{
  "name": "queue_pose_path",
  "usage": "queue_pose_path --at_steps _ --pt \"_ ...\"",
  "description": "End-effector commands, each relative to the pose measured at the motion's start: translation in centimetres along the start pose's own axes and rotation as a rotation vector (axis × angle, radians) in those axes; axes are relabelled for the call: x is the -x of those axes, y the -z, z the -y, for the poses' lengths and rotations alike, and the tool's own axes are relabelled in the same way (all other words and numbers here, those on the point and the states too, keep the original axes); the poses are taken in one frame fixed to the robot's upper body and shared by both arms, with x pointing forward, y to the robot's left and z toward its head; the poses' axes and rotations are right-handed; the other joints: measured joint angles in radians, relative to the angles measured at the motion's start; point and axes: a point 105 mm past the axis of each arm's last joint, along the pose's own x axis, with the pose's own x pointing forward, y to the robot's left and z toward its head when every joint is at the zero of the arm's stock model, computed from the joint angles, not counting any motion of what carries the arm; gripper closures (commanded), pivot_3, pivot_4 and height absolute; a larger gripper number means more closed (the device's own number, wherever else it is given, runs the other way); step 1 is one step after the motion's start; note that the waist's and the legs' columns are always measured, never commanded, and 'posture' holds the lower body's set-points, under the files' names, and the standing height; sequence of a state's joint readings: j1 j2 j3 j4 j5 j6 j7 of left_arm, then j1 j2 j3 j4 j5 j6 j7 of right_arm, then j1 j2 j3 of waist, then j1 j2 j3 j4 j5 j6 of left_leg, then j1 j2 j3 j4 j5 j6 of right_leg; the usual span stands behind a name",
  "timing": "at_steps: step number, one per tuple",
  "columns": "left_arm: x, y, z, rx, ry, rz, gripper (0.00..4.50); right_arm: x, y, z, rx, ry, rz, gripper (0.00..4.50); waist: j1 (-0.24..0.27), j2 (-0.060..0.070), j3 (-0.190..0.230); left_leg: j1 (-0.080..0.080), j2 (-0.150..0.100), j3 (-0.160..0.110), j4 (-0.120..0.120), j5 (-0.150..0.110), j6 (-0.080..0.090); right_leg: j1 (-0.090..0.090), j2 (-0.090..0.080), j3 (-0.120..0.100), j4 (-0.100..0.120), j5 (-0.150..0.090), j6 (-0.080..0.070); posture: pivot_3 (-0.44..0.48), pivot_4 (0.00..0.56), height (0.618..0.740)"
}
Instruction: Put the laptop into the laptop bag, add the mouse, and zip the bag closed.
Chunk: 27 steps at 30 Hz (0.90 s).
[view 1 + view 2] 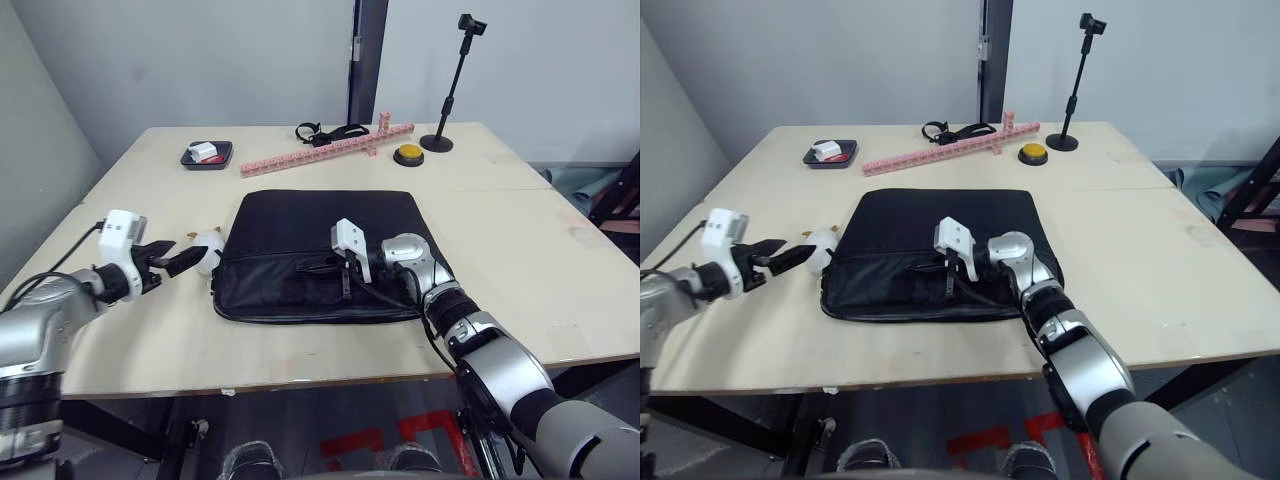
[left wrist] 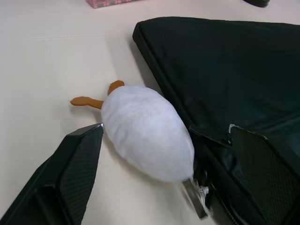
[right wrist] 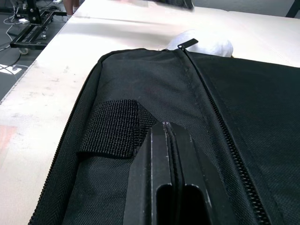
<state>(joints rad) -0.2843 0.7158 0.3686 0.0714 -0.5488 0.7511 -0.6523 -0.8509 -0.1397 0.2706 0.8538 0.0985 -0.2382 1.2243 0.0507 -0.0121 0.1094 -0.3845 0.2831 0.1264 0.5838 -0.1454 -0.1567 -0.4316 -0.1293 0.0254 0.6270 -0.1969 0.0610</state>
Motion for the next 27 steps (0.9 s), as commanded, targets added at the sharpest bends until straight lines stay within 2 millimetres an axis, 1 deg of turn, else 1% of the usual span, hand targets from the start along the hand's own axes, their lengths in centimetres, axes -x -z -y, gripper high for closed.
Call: queue_pose_path --at_steps 1,5,8,10,12,13,16,19,21,24,25,27 --pt "-1.4 0.3 -0.7 -0.014 -0.06 0.002 0.0 0.3 0.8 -0.2 -0.048 0.018 0.002 4.45 0.0 0.0 0.0 0.0 0.0 0.0 0.0 0.0 0.0 0.0 0.0 0.0 0.0 0.0 0.0 0.0 0.15 0.74" --pt "-3.3 1.8 -1.2 0.034 -0.095 -0.019 0.0 0.4 0.9 -0.1 -0.047 0.033 -0.002 4.45 0.001 0.0 0.0 0.0 0.0 0.0 0.0 0.0 0.0 0.0 0.0 0.0 -0.001 0.0 0.0 0.0 0.15 0.74" --pt "-4.3 3.0 -1.1 0.068 -0.095 -0.058 0.0 0.5 0.9 0.1 -0.046 0.039 -0.002 4.45 0.002 0.0 0.0 0.0 0.0 0.0 0.0 0.0 0.0 0.0 0.0 0.0 -0.001 0.0 0.0 0.0 0.15 0.74" --pt "-4.6 3.4 -1.3 0.07 -0.108 -0.07 0.0 0.6 0.8 0.1 -0.041 0.04 -0.004 4.45 0.002 0.0 0.0 0.0 0.0 0.0 0.0 0.0 0.0 0.0 0.0 0.0 -0.001 0.001 -0.001 0.0 0.15 0.74" --pt "-4.6 3.3 -1.4 0.073 -0.109 -0.063 0.0 0.7 0.8 0.2 -0.038 0.043 -0.011 4.45 0.002 0.0 0.0 0.0 0.0 0.0 0.0 0.0 0.0 0.001 0.0 0.0 -0.001 0.001 -0.001 0.0 0.15 0.74" --pt "-4.6 3.2 -1.5 0.075 -0.108 -0.054 0.55 0.8 0.9 0.3 -0.038 0.049 -0.013 4.5 0.002 0.0 0.0 0.0 0.0 0.0 0.0 0.0 0.0 0.001 0.0 0.0 -0.001 0.001 -0.001 0.0 0.15 0.74" --pt "-4.5 3.3 -1.4 0.081 -0.095 -0.053 1.49 0.8 0.9 0.4 -0.034 0.051 -0.02 4.5 0.003 0.0 0.0 0.0 0.0 0.0 0.0 0.0 0.0 0.001 0.0 0.0 -0.002 0.001 -0.001 0.0 0.15 0.74" --pt "-4.3 3.2 -1.4 0.081 -0.092 -0.047 2.61 0.8 0.9 0.4 -0.036 0.05 -0.018 4.5 0.003 0.0 0.0 0.0 0.0 0.0 0.0 0.0 0.0 0.001 0.0 0.0 -0.002 0.001 -0.001 0.0 0.15 0.74" --pt "-4.1 2.8 -1.4 0.079 -0.089 -0.025 3.3 0.8 0.9 0.4 -0.035 0.048 -0.019 4.5 0.003 0.0 0.0 0.0 0.0 0.0 -0.001 0.0 -0.001 0.001 0.0 0.0 -0.002 0.001 -0.001 0.0 0.15 0.74" --pt "-3.3 1.7 -1.3 0.045 -0.071 0.025 4.33 0.8 1.0 0.4 -0.034 0.044 -0.025 4.5 0.002 0.0 0.0 0.0 0.0 0.0 -0.001 -0.002 -0.004 0.001 0.0 0.0 -0.003 0.001 -0.001 0.0 0.15 0.74" --pt "-3.0 1.2 -1.1 0.027 -0.064 0.046 4.47 0.8 1.0 0.4 -0.033 0.043 -0.029 4.5 0.001 0.0 0.0 0.0 0.0 0.0 -0.001 -0.004 -0.006 0.001 0.0 0.0 -0.003 0.001 -0.001 0.0 0.15 0.74" --pt "-2.3 0.0 -0.5 0.004 -0.035 0.092 4.47 0.8 1.1 0.4 -0.035 0.042 -0.034 4.5 0.001 0.0 0.0 0.0 0.0 0.0 -0.002 -0.004 -0.006 0.001 0.0 0.0 -0.004 0.001 -0.001 0.0 0.15 0.74"
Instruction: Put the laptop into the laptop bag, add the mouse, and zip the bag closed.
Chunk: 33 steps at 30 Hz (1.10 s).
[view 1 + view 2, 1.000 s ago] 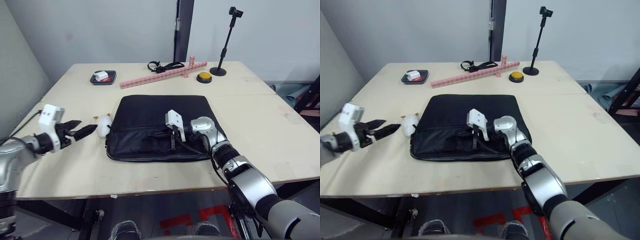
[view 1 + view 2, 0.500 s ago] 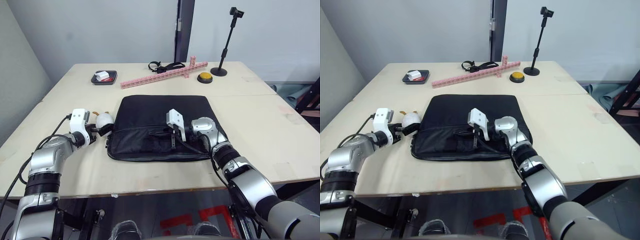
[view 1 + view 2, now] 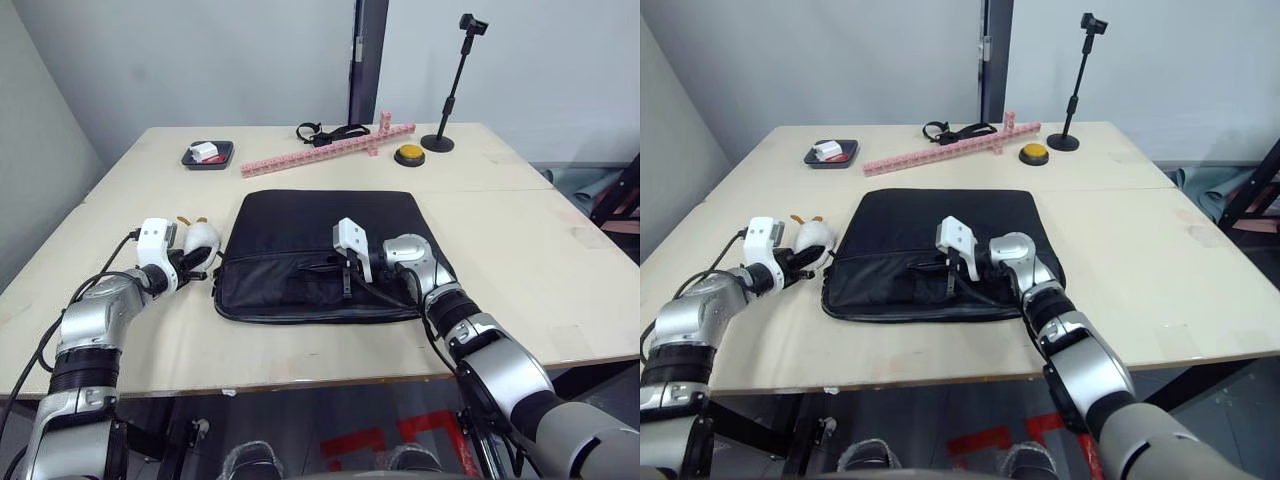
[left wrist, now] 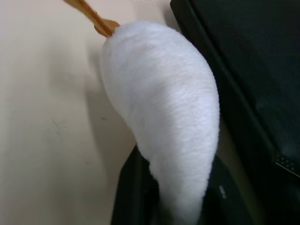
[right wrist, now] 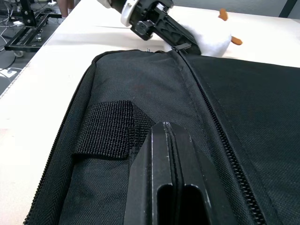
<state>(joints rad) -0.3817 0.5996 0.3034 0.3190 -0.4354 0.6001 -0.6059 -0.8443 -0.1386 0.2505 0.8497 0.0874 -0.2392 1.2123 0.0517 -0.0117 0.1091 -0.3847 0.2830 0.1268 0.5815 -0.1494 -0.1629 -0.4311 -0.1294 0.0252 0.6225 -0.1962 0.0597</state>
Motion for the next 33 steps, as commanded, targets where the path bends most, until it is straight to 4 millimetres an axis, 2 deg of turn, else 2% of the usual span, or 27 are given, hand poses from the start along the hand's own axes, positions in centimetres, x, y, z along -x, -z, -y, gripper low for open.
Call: queue_pose_path --at_steps 1,4,6,8,18,24,30,33 --pt "1.9 -3.4 1.1 -0.074 0.056 0.126 4.47 0.6 1.1 0.2 -0.034 0.018 -0.039 4.5 0.0 0.0 0.0 0.0 0.0 0.0 0.0 0.0 0.0 0.0 0.0 0.0 -0.001 0.0 0.0 0.0 0.15 0.74" --pt "3.3 -4.1 2.0 -0.132 0.104 0.15 4.47 0.6 1.1 0.2 -0.042 0.019 -0.037 4.5 0.0 0.0 0.0 -0.001 0.0 0.0 -0.001 0.0 0.0 0.0 0.0 -0.001 -0.001 0.0 0.0 0.0 0.15 0.74" --pt "4.3 -4.8 3.7 -0.181 0.181 0.171 4.47 0.5 1.1 0.2 -0.045 0.017 -0.037 4.5 -0.001 0.001 0.0 0.0 0.0 0.0 -0.002 -0.001 -0.001 0.0 0.0 -0.001 -0.002 0.0 0.0 0.0 0.15 0.74" --pt "5.3 -4.5 5.0 -0.266 0.253 0.145 4.47 0.4 1.2 0.1 -0.046 0.011 -0.039 4.5 -0.002 0.001 0.0 0.0 0.0 0.0 -0.002 -0.001 -0.001 0.0 0.0 -0.001 -0.002 0.0 0.0 0.0 0.15 0.74" --pt "9.2 -0.2 9.0 -0.444 0.539 -0.108 4.47 0.0 1.4 -0.3 -0.045 -0.007 -0.046 4.5 -0.007 0.002 0.002 0.0 0.0 0.001 -0.005 -0.001 -0.002 -0.001 0.0 -0.001 -0.004 0.0 -0.001 0.0 0.15 0.74" --pt "11.3 2.4 10.5 -0.546 0.704 -0.244 4.47 0.0 1.6 -0.5 -0.049 -0.015 -0.053 4.5 -0.011 0.003 0.002 0.0 0.0 0.003 -0.007 -0.002 -0.002 -0.002 0.0 -0.001 -0.007 -0.001 0.0 0.0 0.15 0.74" --pt "12.4 4.5 11.6 -0.624 0.846 -0.359 4.47 -0.2 1.6 -0.7 -0.048 -0.028 -0.059 4.5 -0.011 0.004 0.003 0.0 0.001 0.004 -0.008 -0.002 -0.002 -0.002 0.0 0.0 -0.008 -0.001 0.0 0.0 0.15 0.74" --pt "12.1 5.1 12.5 -0.645 0.9 -0.364 4.47 -0.4 1.6 -0.7 -0.048 -0.03 -0.059 4.5 -0.012 0.005 0.003 0.0 0.001 0.004 -0.008 -0.002 -0.003 -0.002 0.0 0.0 -0.007 -0.001 0.0 0.0 0.15 0.74"
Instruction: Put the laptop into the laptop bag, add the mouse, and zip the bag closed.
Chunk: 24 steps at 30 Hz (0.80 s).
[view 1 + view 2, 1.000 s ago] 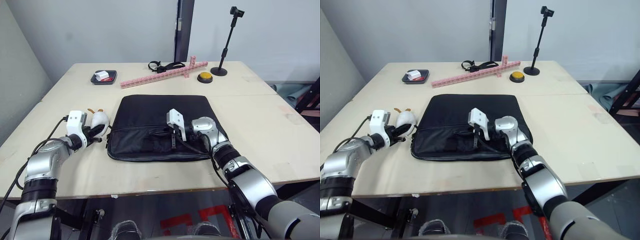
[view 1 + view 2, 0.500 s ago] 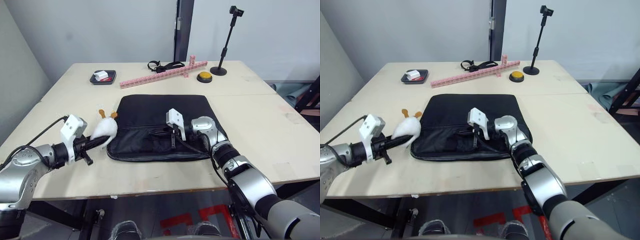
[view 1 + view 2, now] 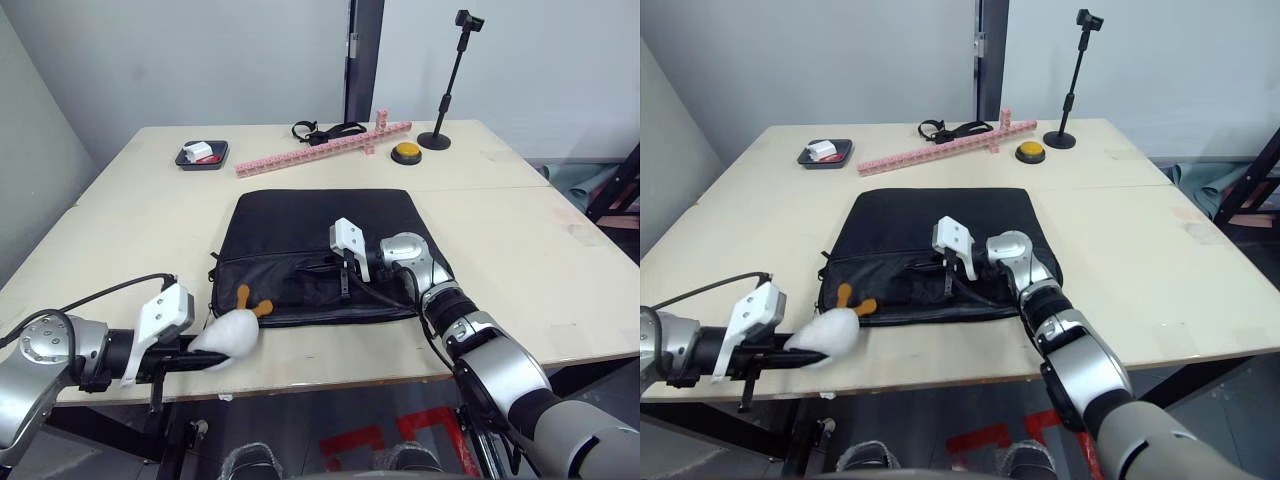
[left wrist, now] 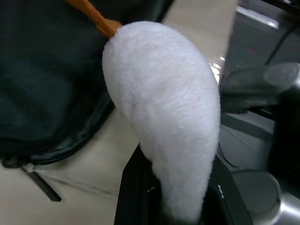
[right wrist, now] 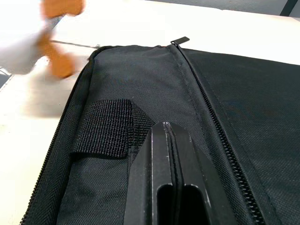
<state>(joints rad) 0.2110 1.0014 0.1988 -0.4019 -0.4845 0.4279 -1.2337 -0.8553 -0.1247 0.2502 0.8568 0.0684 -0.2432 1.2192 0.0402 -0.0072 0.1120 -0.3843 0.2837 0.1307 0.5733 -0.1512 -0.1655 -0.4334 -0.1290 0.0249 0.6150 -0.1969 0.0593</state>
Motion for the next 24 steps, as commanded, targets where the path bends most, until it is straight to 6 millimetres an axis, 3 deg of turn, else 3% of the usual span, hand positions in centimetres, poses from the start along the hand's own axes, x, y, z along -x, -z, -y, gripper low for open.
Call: queue_pose_path --at_steps 1,16,24 --pt "-1.2 -0.7 1.0 -0.078 0.081 -0.002 4.47 0.0 1.8 -0.7 -0.063 -0.011 -0.054 4.5 0.0 0.0 0.0 0.0 0.0 0.0 0.0 0.0 0.0 0.0 0.0 0.0 0.0 0.0 0.0 0.0 0.15 0.74" --pt "-7.5 -3.3 1.5 -0.185 0.246 0.083 4.47 -0.5 1.5 -0.5 -0.056 -0.001 -0.042 4.5 -0.004 0.0 0.0 0.001 0.0 0.001 0.0 0.0 0.0 0.0 0.0 0.001 0.001 0.0 0.0 0.0 0.15 0.74" --pt "-11.0 -4.0 0.5 -0.23 0.258 0.091 4.47 -0.4 1.4 -0.4 -0.054 -0.002 -0.044 4.5 -0.003 0.0 0.0 0.001 0.0 0.001 0.001 0.0 0.0 0.0 0.0 0.001 0.001 0.0 0.0 0.0 0.15 0.74"
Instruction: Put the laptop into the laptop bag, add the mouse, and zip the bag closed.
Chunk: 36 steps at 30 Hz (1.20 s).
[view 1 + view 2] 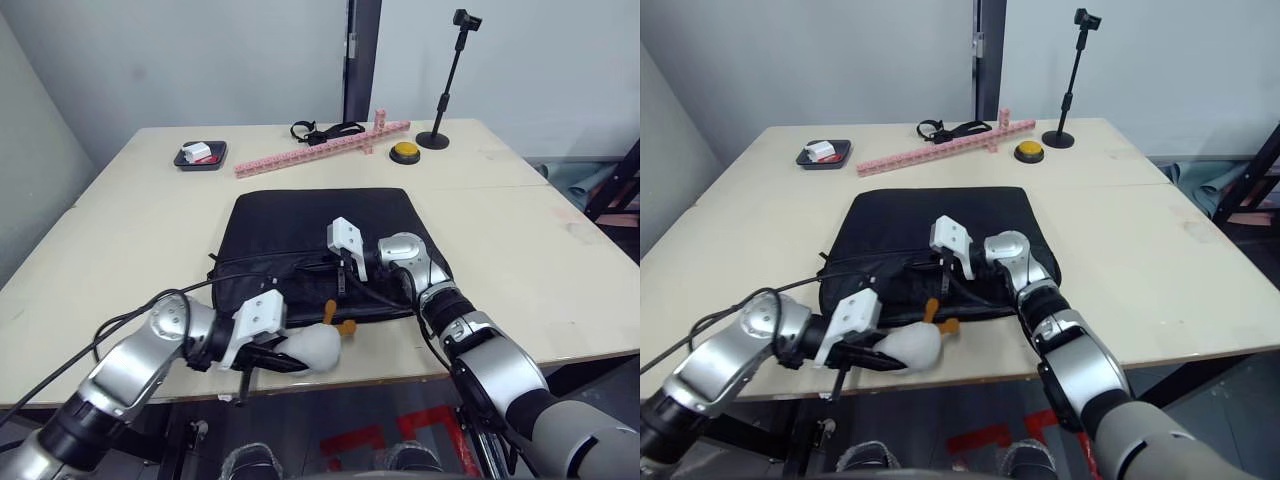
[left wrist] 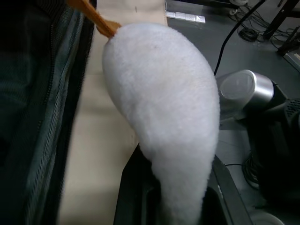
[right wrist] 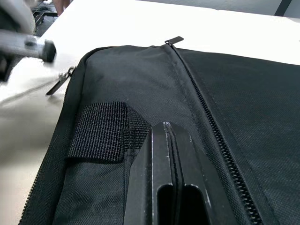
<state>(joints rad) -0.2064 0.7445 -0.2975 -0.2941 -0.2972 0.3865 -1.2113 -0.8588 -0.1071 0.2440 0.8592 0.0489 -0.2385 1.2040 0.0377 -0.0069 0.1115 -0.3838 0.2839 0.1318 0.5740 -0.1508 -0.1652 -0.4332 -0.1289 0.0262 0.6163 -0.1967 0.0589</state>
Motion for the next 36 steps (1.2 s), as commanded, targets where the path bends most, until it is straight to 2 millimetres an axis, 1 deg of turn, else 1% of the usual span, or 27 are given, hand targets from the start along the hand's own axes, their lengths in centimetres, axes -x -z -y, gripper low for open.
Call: queue_pose_path --at_steps 1,5,9,18,20,24,26,30,36 --pt "-1.0 -0.1 -0.5 -0.039 0.011 -0.004 4.47 0.1 1.5 -0.5 -0.055 -0.007 -0.042 4.5 0.0 0.0 0.0 0.0 0.0 0.0 0.0 0.0 0.0 0.0 0.0 0.0 0.0 0.0 0.0 0.0 0.15 0.74" --pt "-2.2 -0.1 -1.4 -0.053 0.008 -0.009 4.47 0.0 1.3 -0.4 -0.046 -0.007 -0.044 4.5 0.002 0.001 -0.001 0.0 0.0 0.0 0.0 0.0 0.0 0.0 0.0 0.0 0.0 0.0 0.0 0.0 0.15 0.74" --pt "-3.1 -0.6 -1.9 -0.065 0.014 0.002 4.47 0.2 1.3 -0.2 -0.043 -0.007 -0.046 4.5 0.002 0.001 -0.001 0.0 0.0 0.0 0.0 0.0 0.0 0.0 0.0 0.0 0.0 0.0 0.0 0.0 0.15 0.74" --pt "-3.2 -0.7 -2.1 -0.055 0.022 0.001 4.47 0.2 1.4 -0.3 -0.044 -0.008 -0.051 4.5 0.003 0.002 -0.001 0.0 0.0 0.0 0.0 0.0 0.0 0.0 0.0 0.0 0.0 0.0 0.0 0.0 0.15 0.74" --pt "-3.1 -0.7 -2.1 -0.059 0.021 0.005 3.58 0.2 1.4 -0.3 -0.044 -0.007 -0.052 4.5 0.003 0.002 -0.001 0.0 0.0 0.0 0.0 0.0 0.0 0.0 0.0 0.0 0.0 0.0 0.0 0.0 0.15 0.74" --pt "-2.8 -0.8 -2.3 -0.074 0.005 0.007 2.18 0.0 1.3 -0.3 -0.041 -0.007 -0.051 4.5 0.002 0.002 -0.001 0.0 0.0 0.0 0.0 0.0 0.0 0.0 0.0 0.0 0.0 0.0 0.0 0.0 0.15 0.74" --pt "-2.5 -1.1 -2.6 -0.067 -0.02 0.025 1.4 0.0 1.4 -0.3 -0.039 -0.01 -0.053 4.5 0.002 0.002 -0.001 0.0 0.0 0.0 0.0 0.0 0.0 0.0 0.0 0.0 0.0 0.0 0.0 0.0 0.15 0.74" --pt "-2.2 -1.4 -2.7 -0.071 -0.044 0.036 0.03 0.1 1.5 -0.4 -0.037 -0.014 -0.057 4.5 0.001 0.002 -0.001 0.0 0.0 0.0 0.0 0.0 0.0 0.0 0.0 0.0 0.0 0.0 0.0 0.0 0.15 0.74" --pt "-1.4 -2.1 -2.9 -0.091 -0.076 0.051 0.03 0.1 1.5 -0.4 -0.039 -0.014 -0.055 4.5 0.002 0.003 -0.001 0.0 0.0 0.0 0.0 0.0 0.0 0.0 0.0 0.0 0.0 0.0 0.0 0.0 0.15 0.74"
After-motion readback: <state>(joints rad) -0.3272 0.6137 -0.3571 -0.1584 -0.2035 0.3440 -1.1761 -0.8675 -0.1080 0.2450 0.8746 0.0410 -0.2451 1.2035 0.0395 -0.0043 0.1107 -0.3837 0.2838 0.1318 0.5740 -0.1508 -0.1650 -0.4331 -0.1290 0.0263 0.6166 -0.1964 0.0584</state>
